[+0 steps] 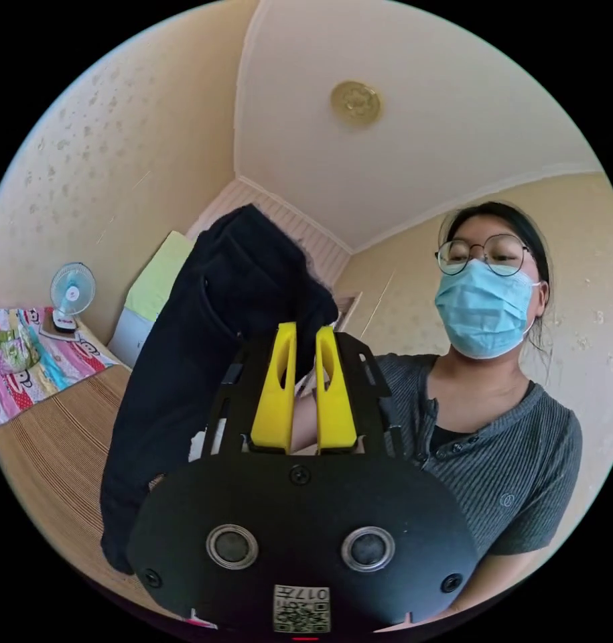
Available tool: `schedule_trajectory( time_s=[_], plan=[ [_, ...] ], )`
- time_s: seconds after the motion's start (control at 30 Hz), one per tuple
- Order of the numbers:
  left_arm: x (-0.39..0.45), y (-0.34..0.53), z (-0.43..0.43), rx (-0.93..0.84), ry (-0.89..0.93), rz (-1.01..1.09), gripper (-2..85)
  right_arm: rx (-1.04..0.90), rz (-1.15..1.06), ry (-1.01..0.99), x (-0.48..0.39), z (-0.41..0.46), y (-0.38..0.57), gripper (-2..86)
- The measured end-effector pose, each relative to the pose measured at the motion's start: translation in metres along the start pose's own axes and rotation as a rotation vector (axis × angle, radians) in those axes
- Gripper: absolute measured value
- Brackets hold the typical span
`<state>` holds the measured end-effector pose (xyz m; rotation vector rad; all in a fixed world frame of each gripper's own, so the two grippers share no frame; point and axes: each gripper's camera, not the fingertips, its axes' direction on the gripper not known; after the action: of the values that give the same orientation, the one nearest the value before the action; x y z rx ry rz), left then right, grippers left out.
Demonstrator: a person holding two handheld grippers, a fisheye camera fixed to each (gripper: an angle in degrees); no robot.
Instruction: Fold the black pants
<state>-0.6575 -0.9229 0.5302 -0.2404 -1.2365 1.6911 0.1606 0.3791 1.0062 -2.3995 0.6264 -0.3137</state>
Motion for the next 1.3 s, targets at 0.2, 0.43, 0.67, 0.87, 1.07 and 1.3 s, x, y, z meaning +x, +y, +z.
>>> schedule_trajectory(
  time_s=[0.2,0.43,0.67,0.87,1.07,1.3],
  plan=[
    [0.05,-0.008,-0.125,0.214,-0.338,-0.023,5.1,-0.397,0.027,-0.233,-0.025,0.215,-0.027,4.0],
    [0.031,0.11,-0.322,0.526,-0.941,-0.625,8.3,-1.14,0.253,-0.149,-0.023,0.414,0.172,9.3],
    [0.048,0.304,-0.479,0.829,-1.102,-1.261,9.1,-1.52,0.763,-0.072,0.033,0.287,0.378,6.9],
    [0.009,0.3,-0.533,0.675,-0.982,-1.373,10.6,-1.443,1.362,0.102,0.091,0.045,0.389,2.6],
    [-0.09,0.252,-0.58,0.384,-0.886,-1.483,13.8,-0.405,1.745,0.337,0.063,-0.199,0.285,0.7],
    [-0.178,0.202,-0.624,0.268,-0.889,-1.564,17.4,0.288,1.732,0.591,-0.088,-0.342,0.202,0.4]
  ],
)
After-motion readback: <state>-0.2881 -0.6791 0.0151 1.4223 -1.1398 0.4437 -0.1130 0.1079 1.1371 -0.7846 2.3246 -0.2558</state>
